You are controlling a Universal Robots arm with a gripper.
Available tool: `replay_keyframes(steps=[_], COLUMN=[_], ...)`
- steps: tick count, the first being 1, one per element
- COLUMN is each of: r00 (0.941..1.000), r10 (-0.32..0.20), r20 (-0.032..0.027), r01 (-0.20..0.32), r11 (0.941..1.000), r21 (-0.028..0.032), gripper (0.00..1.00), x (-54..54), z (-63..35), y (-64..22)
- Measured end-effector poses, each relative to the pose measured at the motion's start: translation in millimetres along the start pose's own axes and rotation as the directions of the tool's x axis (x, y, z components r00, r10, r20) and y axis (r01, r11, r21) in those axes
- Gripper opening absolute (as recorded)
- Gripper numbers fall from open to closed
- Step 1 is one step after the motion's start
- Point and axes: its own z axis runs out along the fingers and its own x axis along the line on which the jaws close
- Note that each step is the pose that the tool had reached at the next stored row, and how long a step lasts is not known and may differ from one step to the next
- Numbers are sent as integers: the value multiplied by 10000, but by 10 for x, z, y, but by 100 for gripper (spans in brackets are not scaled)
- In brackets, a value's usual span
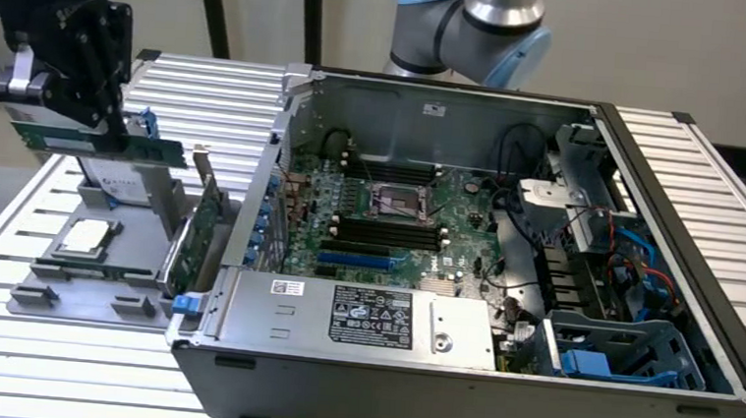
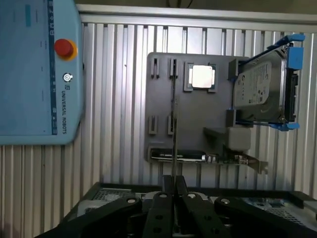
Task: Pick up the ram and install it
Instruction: 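Pick up the ram and move it above insertion slot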
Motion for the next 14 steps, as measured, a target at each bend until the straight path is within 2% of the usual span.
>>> replay_keyframes(steps=[14], r00=[10000], r10=[0], r20=[1], r01=[0], r11=[10000], r21=[2], gripper=[0], x=[-235], z=[-7], y=[-383])
